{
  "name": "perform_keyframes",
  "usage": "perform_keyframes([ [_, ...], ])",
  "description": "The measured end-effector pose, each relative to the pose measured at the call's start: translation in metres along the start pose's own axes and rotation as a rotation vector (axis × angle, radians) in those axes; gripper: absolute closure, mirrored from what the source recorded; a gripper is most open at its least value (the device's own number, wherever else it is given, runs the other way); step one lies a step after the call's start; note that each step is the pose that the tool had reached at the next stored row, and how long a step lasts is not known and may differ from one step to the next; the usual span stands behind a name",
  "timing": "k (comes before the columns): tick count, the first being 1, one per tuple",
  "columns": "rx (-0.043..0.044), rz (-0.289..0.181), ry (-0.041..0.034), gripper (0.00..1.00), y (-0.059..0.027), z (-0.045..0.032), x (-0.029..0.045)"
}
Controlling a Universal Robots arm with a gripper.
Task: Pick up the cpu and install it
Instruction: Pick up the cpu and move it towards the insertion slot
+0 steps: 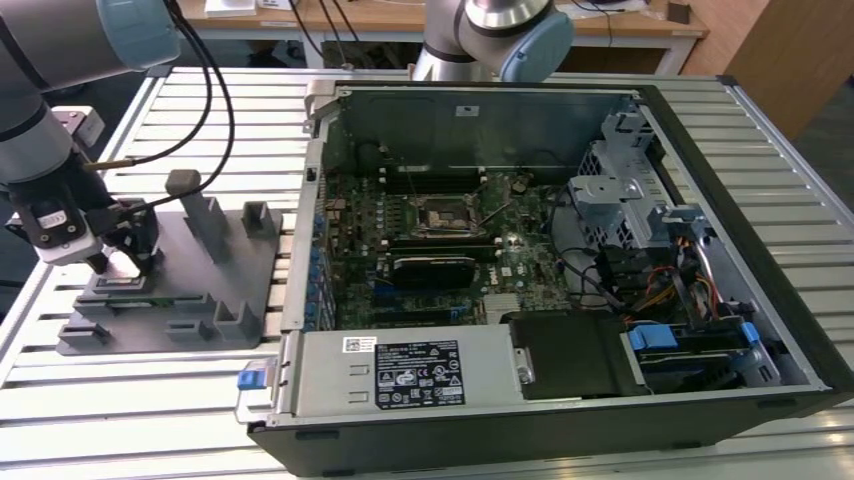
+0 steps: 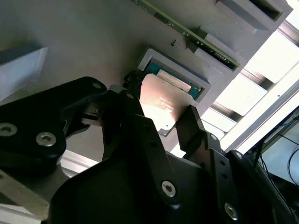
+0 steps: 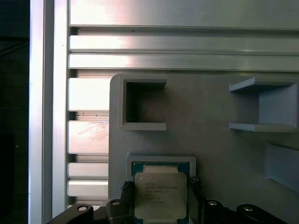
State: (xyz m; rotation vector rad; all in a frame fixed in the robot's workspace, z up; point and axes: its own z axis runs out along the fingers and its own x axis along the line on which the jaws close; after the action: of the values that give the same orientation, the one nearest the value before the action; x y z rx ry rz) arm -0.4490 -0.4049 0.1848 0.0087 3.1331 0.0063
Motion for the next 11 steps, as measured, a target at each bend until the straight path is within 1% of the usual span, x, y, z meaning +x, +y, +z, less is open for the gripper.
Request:
perform_keyframes([
  [9, 0.0003, 0.000, 0.0005, 0.45, 0.0000, 0.0016, -0.0002],
  [10, 0.0002, 0.000, 0.0003, 0.38, 0.0000, 0.0013, -0.0002],
  [11, 0.0002, 0.000, 0.0002, 0.38, 0.0000, 0.0010, -0.0002],
])
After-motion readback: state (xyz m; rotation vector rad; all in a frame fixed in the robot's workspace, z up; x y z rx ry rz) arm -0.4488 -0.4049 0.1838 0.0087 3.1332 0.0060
